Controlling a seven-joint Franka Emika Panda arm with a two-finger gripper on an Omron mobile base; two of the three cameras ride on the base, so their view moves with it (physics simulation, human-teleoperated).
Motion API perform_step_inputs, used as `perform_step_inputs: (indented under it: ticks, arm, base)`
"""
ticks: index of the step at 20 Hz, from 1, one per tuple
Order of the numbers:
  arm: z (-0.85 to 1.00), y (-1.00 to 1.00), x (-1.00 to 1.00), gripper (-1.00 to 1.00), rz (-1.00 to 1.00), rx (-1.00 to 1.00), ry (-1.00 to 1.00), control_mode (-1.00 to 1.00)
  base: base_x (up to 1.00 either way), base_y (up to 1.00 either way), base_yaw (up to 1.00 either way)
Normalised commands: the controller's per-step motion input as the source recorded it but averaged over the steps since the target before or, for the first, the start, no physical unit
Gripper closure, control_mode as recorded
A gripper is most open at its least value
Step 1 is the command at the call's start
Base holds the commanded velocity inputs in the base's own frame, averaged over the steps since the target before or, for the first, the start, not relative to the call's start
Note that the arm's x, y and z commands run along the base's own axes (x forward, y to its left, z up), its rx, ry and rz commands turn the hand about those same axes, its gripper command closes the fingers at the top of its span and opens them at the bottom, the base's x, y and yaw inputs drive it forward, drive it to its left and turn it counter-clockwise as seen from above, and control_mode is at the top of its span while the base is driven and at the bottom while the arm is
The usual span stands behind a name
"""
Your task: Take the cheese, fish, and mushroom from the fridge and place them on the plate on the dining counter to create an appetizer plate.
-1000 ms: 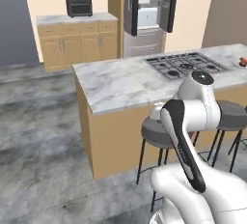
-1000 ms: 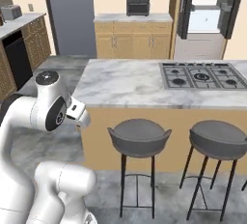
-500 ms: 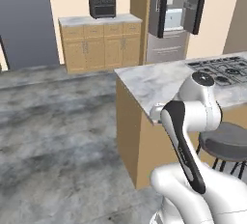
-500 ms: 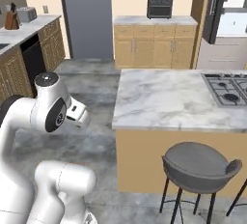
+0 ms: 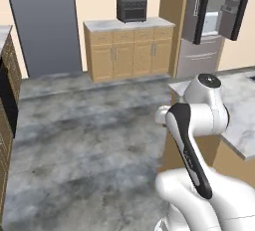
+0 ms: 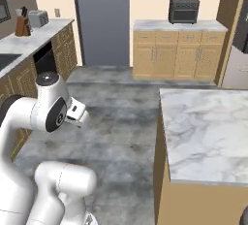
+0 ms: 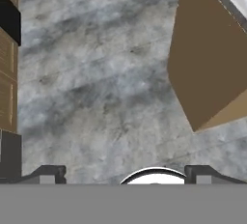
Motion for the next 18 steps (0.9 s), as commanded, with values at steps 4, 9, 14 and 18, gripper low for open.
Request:
perform_step_inputs:
  ticks: [4,9,14,18]
  arm:
    - [0.0,0.0,0.0,-1.0,0.0,0.0,0.0,1.0]
    - [0.0,0.0,0.0,-1.0,0.0,0.0,0.0,1.0]
    - [0.0,0.0,0.0,-1.0,0.0,0.0,0.0,1.0]
    - [0.0,0.0,0.0,-1.0,0.0,0.0,0.0,1.0]
  base:
    - [1.0,0.59,-0.07]
    - [1.0,0.12,-0.13]
    - [1.0,0.15,-0.29]
    - [1.0,0.43,-0.32]
